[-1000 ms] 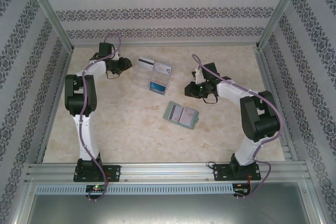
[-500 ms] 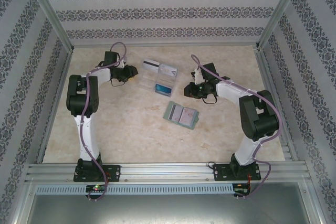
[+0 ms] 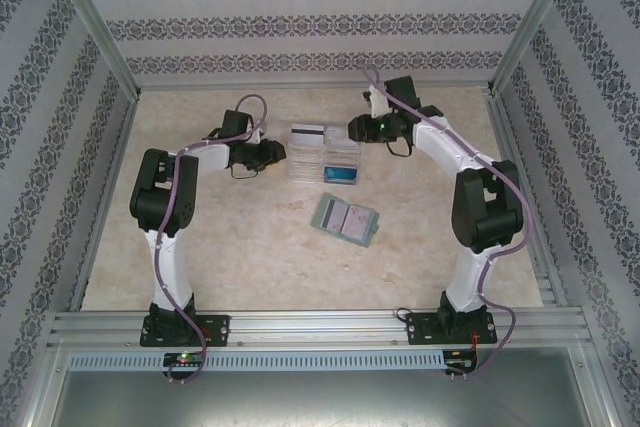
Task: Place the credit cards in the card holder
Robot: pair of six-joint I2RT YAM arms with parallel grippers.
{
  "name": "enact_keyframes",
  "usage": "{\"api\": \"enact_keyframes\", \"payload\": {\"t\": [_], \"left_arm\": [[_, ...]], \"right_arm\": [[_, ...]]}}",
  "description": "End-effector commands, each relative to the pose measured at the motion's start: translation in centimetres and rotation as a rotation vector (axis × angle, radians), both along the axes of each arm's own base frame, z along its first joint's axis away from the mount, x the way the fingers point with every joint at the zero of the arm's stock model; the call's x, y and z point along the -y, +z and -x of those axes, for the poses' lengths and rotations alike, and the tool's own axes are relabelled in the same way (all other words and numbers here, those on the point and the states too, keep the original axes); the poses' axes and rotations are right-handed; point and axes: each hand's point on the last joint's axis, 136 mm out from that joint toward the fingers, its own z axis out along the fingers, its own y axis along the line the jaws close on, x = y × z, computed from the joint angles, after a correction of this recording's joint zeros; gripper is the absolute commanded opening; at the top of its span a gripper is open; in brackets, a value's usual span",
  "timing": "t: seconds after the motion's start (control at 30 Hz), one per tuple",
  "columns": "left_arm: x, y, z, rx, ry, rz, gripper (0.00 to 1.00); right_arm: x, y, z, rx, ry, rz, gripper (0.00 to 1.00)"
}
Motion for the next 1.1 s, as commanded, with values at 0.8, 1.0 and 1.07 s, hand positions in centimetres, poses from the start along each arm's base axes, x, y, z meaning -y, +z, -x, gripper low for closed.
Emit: {"api": "enact_keyframes", "payload": {"t": [0.8,1.0,1.07], "left_arm": [[1.0,4.7,2.0,0.144,-0.005,-0.125,0.48],[1.6,2.5,1.4,0.087,-0.042,-0.151,0.48],[1.7,2.2,1.4,0.082,-0.040,-0.150,0.48]], "right_arm": [[-1.7,-3.0,-1.3,0.114,0.445,0.436,0.67],[-2.0,-3.6,-1.5,0.110,0.456,0.444,0.67],[-2.1,-3.7,-1.7,0.111,0.452,0.450,0.67]]}}
